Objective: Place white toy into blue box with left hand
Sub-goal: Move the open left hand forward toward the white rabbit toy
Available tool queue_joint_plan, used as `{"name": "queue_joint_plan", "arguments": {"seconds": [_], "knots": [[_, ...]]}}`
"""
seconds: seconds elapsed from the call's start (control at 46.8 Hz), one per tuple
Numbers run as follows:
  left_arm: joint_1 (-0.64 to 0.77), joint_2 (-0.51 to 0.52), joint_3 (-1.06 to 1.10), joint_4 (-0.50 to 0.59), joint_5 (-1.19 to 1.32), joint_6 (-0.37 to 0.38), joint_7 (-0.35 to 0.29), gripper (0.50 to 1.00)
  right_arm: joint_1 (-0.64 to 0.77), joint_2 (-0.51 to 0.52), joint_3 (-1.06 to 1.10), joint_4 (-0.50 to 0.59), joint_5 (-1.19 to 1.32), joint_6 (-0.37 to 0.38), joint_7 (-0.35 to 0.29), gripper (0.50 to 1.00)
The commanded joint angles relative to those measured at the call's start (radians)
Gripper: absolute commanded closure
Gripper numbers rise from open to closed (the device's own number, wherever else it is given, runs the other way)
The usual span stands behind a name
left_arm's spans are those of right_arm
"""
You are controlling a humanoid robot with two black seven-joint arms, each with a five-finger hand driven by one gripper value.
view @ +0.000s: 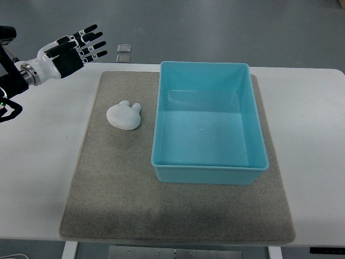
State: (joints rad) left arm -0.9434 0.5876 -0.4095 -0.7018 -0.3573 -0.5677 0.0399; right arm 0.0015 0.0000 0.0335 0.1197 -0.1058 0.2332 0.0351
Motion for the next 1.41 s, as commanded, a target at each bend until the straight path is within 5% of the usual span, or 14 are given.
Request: {"name": "queue_joint_plan", "arguments": {"seconds": [0.0,0.94,1.388], "knots": [[0.002,0.0,-0.002,0.001,0.001,0.0,0.0,0.504,0.0,0.0,0.0,0.0,0.0,0.0,-0.001,0.564],[-0.003,0.012,-0.017,0.013,0.098,-0.012,-0.017,0.504,0.0,0.0,0.0,0.0,0.0,0.0,0.0,0.564],[-0.006,0.041,-0.02,-0.01,0.527,-0.012,-0.228,0.508,0.0,0.0,0.0,0.0,0.0,0.0,0.0,0.564]]}}
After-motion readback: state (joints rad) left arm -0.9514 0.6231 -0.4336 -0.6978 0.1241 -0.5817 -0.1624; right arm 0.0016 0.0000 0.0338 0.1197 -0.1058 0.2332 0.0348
